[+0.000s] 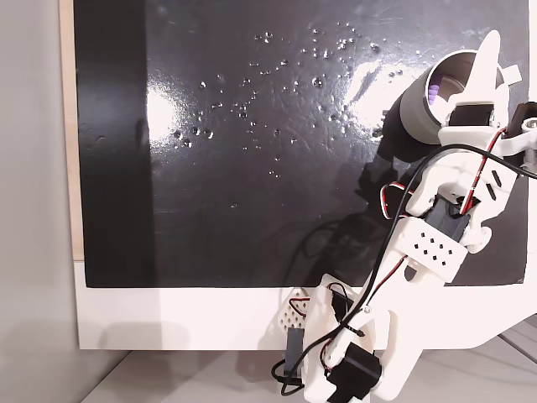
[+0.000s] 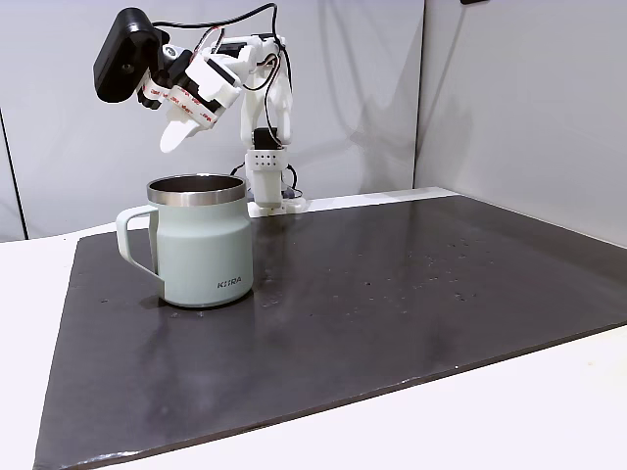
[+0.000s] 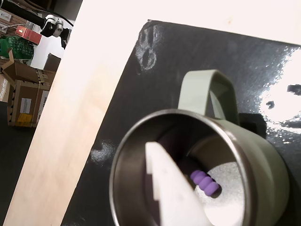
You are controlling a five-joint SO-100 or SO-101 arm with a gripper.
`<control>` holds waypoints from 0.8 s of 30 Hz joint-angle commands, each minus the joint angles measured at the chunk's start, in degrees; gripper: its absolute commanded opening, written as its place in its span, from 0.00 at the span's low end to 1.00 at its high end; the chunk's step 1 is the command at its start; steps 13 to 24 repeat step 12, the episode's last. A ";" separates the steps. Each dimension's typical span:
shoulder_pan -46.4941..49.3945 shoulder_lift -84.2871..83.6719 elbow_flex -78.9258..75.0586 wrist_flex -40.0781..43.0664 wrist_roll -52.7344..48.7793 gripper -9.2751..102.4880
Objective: Grasp a pengrip and put it in the cup.
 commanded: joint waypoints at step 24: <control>0.26 4.04 -0.97 -0.35 -0.18 0.38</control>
